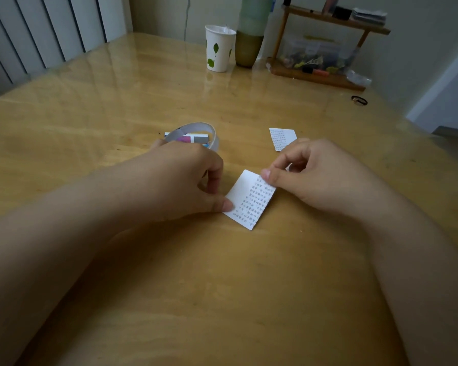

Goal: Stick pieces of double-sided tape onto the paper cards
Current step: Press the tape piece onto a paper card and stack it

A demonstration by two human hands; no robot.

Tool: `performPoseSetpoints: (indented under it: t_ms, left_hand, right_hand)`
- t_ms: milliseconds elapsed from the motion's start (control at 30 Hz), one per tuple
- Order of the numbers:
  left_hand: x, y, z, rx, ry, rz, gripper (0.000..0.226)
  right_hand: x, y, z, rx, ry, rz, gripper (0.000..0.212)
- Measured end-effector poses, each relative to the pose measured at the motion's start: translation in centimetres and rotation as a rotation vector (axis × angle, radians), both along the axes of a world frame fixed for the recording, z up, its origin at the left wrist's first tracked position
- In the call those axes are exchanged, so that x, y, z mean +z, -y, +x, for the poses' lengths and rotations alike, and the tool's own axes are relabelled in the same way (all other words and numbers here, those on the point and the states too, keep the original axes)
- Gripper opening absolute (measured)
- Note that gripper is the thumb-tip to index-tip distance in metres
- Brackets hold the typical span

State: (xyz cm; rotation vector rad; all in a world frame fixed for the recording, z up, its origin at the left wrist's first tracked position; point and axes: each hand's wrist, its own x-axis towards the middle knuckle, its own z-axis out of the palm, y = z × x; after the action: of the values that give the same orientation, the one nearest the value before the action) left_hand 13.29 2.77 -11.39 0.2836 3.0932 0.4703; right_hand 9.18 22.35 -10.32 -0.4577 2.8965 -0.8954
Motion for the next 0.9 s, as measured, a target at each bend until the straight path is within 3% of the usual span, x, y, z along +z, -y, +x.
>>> performPoseSetpoints:
  t_ms: [167, 900]
  left_hand:
    - [0.07, -0.08, 0.07, 0.008, 0.004, 0.003, 0.031]
    - [0.03, -0.09, 0.11, 0.009, 0.009, 0.009, 0.031]
  right_hand:
    - [-0.38, -0.19, -0.41, 0.038, 0.046, 0.059, 0.012]
    - [-0.6, 0.22, -0.38, 0.004, 0.009, 0.075, 0.015]
